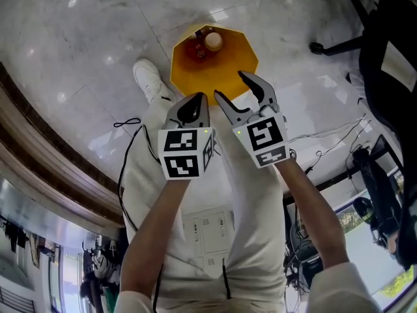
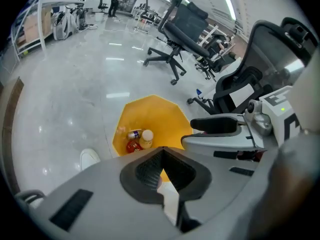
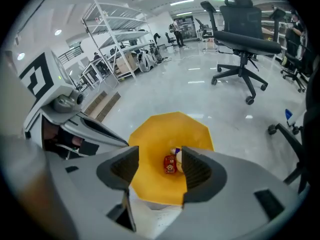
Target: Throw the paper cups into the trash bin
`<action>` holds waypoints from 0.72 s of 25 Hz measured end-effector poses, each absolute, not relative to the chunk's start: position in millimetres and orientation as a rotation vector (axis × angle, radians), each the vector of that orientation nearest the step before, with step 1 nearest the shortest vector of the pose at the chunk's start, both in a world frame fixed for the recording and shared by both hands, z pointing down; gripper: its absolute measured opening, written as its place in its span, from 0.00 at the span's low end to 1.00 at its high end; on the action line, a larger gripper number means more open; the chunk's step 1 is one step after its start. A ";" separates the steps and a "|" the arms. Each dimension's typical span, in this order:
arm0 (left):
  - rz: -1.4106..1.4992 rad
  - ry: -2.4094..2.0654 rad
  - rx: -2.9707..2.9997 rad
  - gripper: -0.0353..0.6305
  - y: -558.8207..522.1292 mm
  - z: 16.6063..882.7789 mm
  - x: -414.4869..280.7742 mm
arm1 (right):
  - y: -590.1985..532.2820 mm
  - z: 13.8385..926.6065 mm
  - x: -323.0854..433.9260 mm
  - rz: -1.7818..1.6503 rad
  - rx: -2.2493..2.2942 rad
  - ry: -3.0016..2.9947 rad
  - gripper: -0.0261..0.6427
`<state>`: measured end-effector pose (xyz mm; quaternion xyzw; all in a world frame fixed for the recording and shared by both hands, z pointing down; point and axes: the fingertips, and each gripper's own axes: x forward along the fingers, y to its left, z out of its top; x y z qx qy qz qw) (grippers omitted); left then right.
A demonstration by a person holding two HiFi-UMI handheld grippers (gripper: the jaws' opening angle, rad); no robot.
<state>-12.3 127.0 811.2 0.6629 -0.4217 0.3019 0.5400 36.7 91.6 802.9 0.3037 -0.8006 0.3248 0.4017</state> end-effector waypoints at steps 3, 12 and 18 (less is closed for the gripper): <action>0.750 -0.975 1.633 0.06 122.8 778.0 -14.5 | 85.9 768.5 36.0 0.866 0.826 -2.025 0.31; 0.751 -1.000 1.699 0.06 96.1 661.1 -37.5 | 57.5 648.1 36.3 0.853 0.910 -2.056 0.10; 0.712 -0.981 1.773 0.06 87.8 558.8 -23.6 | 54.8 557.5 38.3 0.810 0.908 -2.090 0.05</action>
